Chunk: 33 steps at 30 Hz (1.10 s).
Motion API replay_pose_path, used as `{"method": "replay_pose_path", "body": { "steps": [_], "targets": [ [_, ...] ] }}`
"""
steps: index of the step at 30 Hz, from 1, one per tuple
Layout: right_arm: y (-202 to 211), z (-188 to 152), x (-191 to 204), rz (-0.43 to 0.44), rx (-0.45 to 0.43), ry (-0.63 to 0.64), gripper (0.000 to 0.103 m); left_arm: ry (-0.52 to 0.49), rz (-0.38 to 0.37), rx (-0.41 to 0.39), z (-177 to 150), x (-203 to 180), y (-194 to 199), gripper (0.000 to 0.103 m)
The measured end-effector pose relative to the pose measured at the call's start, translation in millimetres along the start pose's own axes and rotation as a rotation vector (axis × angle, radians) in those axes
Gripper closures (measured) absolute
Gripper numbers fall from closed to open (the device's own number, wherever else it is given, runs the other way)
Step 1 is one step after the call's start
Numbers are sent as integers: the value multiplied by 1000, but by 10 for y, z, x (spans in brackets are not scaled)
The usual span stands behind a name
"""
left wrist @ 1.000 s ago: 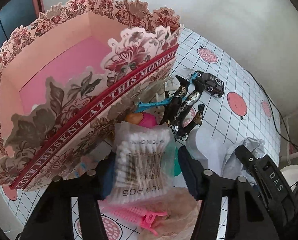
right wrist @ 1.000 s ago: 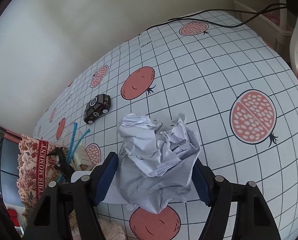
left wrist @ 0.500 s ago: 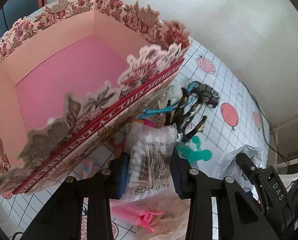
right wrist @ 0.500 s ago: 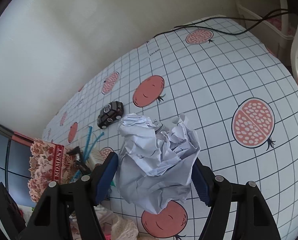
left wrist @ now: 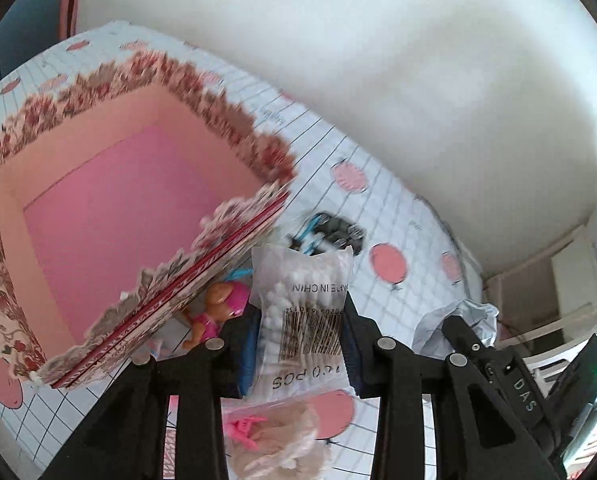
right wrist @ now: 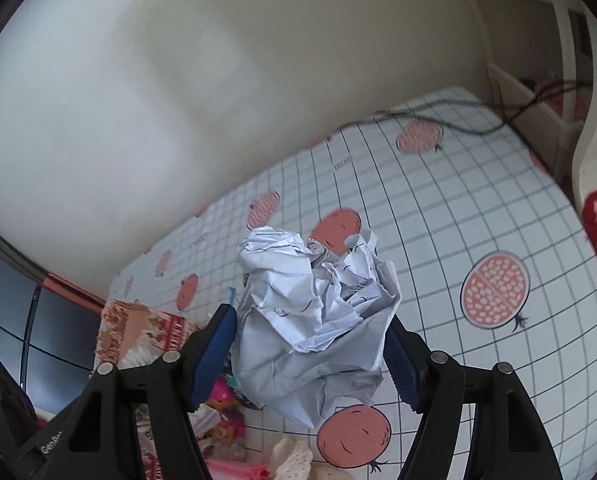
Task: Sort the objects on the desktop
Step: 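Close the left tool on the swab bag while the right tool grasps the crumpled paper, then carry the swab bag and crumpled paper over the pink box with both tools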
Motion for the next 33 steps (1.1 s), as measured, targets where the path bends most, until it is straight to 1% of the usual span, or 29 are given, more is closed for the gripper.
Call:
{"method": "replay_pose_path", "body": {
  "steps": [2, 6, 11, 16, 19, 23, 30, 33],
  "targets": [
    [107, 39, 42, 1, -26, 12, 29, -9, -25, -17, 31, -62, 81, 66],
    [283, 99, 112, 10, -67, 31, 29, -19, -78, -53, 102, -100, 377, 66],
    [411, 132, 200, 9, -88, 54, 29, -23, -110, -94, 186, -129, 546, 66],
    [474, 164, 390, 37, -99, 76, 29, 9, -152, -113, 312, -26, 708, 66],
    [428, 162, 514, 50, -86, 99, 29, 54, -153, -137, 418, 129, 799, 66],
    [336, 111, 702, 71, -66, 119, 29, 136, -146, -163, 594, 437, 874, 66],
    [172, -40, 1158, 121, -37, 181, 29, 235, -115, -241, 927, 972, 1073, 66],
    [86, -122, 1362, 141, -17, 212, 29, 280, -112, -261, 1042, 1176, 1144, 66]
  ]
}}
Point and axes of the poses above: each gripper's, at about its wrist camera, not at the fingertips, and y roughly against the way its jaws point, x to its left, z to its top, the point moved 4 cm from there along -y, roughly the way its jaws point, and after that the axes turned 11 degrees about y, right-handed, at the moved point
